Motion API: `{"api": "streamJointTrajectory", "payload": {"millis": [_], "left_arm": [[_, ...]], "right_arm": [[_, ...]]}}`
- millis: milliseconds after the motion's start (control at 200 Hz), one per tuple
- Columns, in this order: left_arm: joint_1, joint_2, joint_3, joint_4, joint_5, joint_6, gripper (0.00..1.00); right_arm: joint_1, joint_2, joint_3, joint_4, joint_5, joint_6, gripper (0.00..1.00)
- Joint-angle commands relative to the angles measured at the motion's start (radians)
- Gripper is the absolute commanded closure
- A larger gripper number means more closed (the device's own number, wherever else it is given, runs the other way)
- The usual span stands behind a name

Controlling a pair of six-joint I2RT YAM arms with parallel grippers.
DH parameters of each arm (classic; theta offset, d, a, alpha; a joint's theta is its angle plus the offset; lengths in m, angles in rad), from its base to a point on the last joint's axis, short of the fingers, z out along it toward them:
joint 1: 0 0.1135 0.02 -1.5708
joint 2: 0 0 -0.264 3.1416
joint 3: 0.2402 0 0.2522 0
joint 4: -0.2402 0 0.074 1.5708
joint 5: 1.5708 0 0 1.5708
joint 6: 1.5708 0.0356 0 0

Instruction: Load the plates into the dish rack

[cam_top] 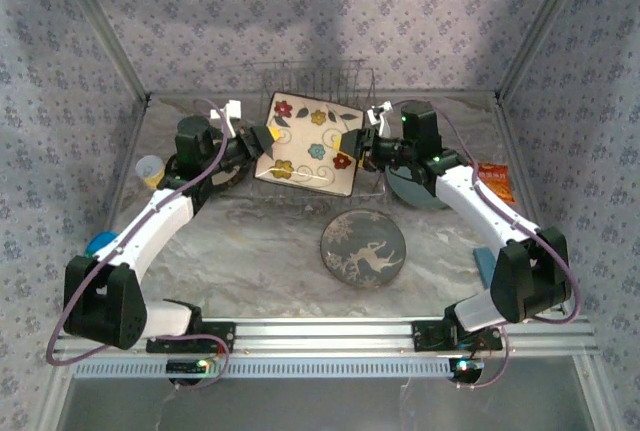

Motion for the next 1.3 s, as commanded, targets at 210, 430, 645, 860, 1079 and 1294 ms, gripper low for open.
{"api": "streamJointTrajectory", "payload": {"millis": [210,430,645,860,1079,1294], "left_arm": [[-0.004,-0.036,0.028,0.160,0.021,-0.029,1.00],[-0.006,-0.049,0.023,0.133,0.018,-0.024,1.00],[-0.005,-0.054,0.008,0.117,0.009,-0.021,1.00],[-0.005,-0.046,-0.003,0.120,0.008,-0.024,0.95],[-0.005,-0.043,0.001,0.119,0.010,-0.016,0.83],[-0.005,-0.041,-0.005,0.112,0.008,-0.010,0.65]], "right_arm": [[-0.002,-0.035,0.037,0.024,-0.009,-0.013,0.79],[-0.017,-0.029,0.038,-0.001,-0.013,-0.022,1.00],[-0.021,-0.024,0.075,-0.005,-0.020,-0.025,1.00],[-0.023,-0.018,0.093,-0.018,-0.014,-0.027,1.00],[-0.027,-0.008,0.132,-0.085,-0.006,-0.057,1.00],[-0.038,-0.008,0.138,-0.096,-0.007,-0.059,1.00]]}}
